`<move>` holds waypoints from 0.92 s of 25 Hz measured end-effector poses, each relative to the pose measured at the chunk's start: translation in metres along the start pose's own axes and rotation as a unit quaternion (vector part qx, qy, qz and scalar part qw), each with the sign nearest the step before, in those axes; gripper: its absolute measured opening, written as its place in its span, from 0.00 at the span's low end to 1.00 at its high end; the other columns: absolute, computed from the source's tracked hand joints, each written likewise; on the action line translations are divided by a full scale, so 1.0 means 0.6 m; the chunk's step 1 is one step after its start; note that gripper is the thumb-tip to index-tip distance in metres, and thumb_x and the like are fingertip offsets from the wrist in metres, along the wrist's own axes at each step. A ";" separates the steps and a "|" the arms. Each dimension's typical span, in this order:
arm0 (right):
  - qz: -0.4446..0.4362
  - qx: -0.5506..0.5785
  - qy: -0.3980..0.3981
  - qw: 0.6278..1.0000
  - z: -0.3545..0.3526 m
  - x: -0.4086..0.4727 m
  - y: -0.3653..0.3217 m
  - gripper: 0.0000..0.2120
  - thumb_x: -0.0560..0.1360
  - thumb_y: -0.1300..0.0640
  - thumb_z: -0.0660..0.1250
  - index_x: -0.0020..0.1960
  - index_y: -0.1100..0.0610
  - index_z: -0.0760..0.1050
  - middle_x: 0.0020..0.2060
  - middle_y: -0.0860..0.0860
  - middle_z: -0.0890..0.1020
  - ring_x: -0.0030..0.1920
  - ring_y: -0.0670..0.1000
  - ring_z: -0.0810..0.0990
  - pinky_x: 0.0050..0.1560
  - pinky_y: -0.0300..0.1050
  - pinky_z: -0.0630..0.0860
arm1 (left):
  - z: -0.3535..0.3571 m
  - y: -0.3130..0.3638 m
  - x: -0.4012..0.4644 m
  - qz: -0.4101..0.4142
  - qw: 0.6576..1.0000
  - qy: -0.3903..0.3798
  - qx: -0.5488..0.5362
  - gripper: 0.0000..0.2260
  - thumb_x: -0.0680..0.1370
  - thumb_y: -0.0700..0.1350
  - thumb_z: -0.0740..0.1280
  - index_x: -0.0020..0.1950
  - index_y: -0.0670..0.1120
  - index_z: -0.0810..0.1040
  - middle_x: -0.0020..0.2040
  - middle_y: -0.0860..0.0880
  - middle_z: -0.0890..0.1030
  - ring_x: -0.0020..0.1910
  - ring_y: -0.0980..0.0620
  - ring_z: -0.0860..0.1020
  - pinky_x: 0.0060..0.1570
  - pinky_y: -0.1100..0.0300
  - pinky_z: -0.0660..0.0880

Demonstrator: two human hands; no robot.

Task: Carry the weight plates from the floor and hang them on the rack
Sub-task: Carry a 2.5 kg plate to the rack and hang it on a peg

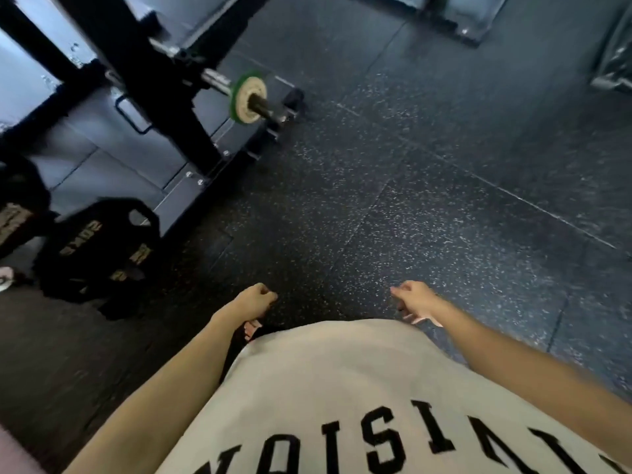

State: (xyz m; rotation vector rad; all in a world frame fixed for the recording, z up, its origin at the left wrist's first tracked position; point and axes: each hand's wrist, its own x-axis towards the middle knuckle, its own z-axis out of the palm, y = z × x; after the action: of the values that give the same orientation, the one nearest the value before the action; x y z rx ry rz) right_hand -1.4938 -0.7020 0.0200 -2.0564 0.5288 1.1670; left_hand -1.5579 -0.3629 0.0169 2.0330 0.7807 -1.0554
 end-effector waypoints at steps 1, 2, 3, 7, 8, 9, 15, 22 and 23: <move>0.007 0.010 0.004 1.000 -0.038 0.006 0.021 0.10 0.81 0.52 0.60 0.44 0.56 0.70 0.33 0.53 0.75 0.29 0.51 0.72 0.31 0.42 0.72 | 0.014 0.048 0.013 0.012 1.000 0.006 0.012 0.12 0.82 0.52 0.62 0.61 0.46 0.73 0.54 0.45 0.80 0.49 0.48 0.78 0.52 0.52 0.76; 0.012 0.020 0.007 1.000 -0.070 0.015 0.037 0.09 0.81 0.52 0.61 0.45 0.56 0.70 0.33 0.53 0.74 0.29 0.51 0.72 0.31 0.42 0.72 | 0.023 0.087 0.023 0.023 0.999 0.011 0.019 0.11 0.82 0.52 0.62 0.60 0.47 0.74 0.54 0.45 0.79 0.51 0.47 0.78 0.55 0.51 0.76; 0.017 0.030 0.009 0.999 -0.099 0.025 0.048 0.09 0.81 0.52 0.60 0.47 0.57 0.70 0.33 0.54 0.74 0.29 0.52 0.72 0.31 0.42 0.72 | 0.029 0.122 0.029 0.032 0.999 0.016 0.020 0.11 0.81 0.52 0.62 0.59 0.47 0.74 0.54 0.46 0.79 0.52 0.46 0.77 0.57 0.50 0.75; 0.030 0.061 0.024 0.997 -0.207 0.075 0.073 0.10 0.82 0.53 0.58 0.53 0.60 0.71 0.37 0.55 0.76 0.32 0.52 0.74 0.34 0.43 0.73 | 0.052 0.250 0.084 0.044 0.998 0.035 -0.001 0.15 0.82 0.52 0.62 0.62 0.44 0.76 0.56 0.43 0.78 0.55 0.42 0.77 0.53 0.51 0.75; 0.040 0.073 0.022 0.996 -0.229 0.089 0.072 0.10 0.82 0.53 0.58 0.53 0.60 0.71 0.37 0.56 0.75 0.32 0.52 0.73 0.35 0.43 0.74 | 0.056 0.278 0.098 0.031 0.999 0.030 -0.001 0.16 0.82 0.52 0.62 0.63 0.43 0.75 0.55 0.43 0.78 0.52 0.44 0.77 0.47 0.53 0.75; 0.049 0.083 0.021 0.995 -0.252 0.106 0.069 0.10 0.82 0.53 0.58 0.53 0.60 0.71 0.37 0.55 0.75 0.33 0.52 0.73 0.35 0.44 0.74 | 0.058 0.303 0.116 0.014 1.000 0.022 0.003 0.15 0.82 0.51 0.61 0.63 0.42 0.75 0.53 0.44 0.77 0.49 0.46 0.76 0.41 0.57 0.73; 0.093 0.145 0.044 0.984 -0.418 0.213 0.019 0.09 0.82 0.54 0.59 0.52 0.61 0.71 0.36 0.55 0.75 0.32 0.52 0.74 0.34 0.44 0.74 | 0.030 0.510 0.248 -0.015 0.992 -0.067 0.101 0.20 0.84 0.50 0.57 0.72 0.42 0.70 0.66 0.44 0.75 0.58 0.47 0.75 0.45 0.61 0.71; 0.075 0.213 0.095 0.970 -0.670 0.361 -0.121 0.10 0.81 0.55 0.61 0.54 0.62 0.72 0.38 0.58 0.77 0.32 0.54 0.73 0.35 0.44 0.71 | -0.053 0.894 0.372 0.063 0.991 -0.050 0.111 0.13 0.83 0.49 0.60 0.60 0.42 0.74 0.47 0.43 0.78 0.43 0.46 0.76 0.42 0.55 0.74; 0.074 0.214 0.095 0.969 -0.704 0.387 -0.138 0.10 0.81 0.55 0.61 0.53 0.62 0.72 0.40 0.60 0.77 0.33 0.54 0.73 0.35 0.45 0.72 | -0.062 0.949 0.392 0.070 0.989 -0.050 0.117 0.12 0.83 0.49 0.59 0.60 0.43 0.74 0.47 0.43 0.78 0.44 0.46 0.76 0.44 0.54 0.74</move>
State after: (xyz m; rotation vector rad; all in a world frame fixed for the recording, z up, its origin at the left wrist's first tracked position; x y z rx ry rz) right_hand -1.0805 -0.9624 -0.0024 -1.7795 0.9534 0.8467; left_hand -0.9936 -0.6127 0.0071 2.1752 0.4729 -1.2032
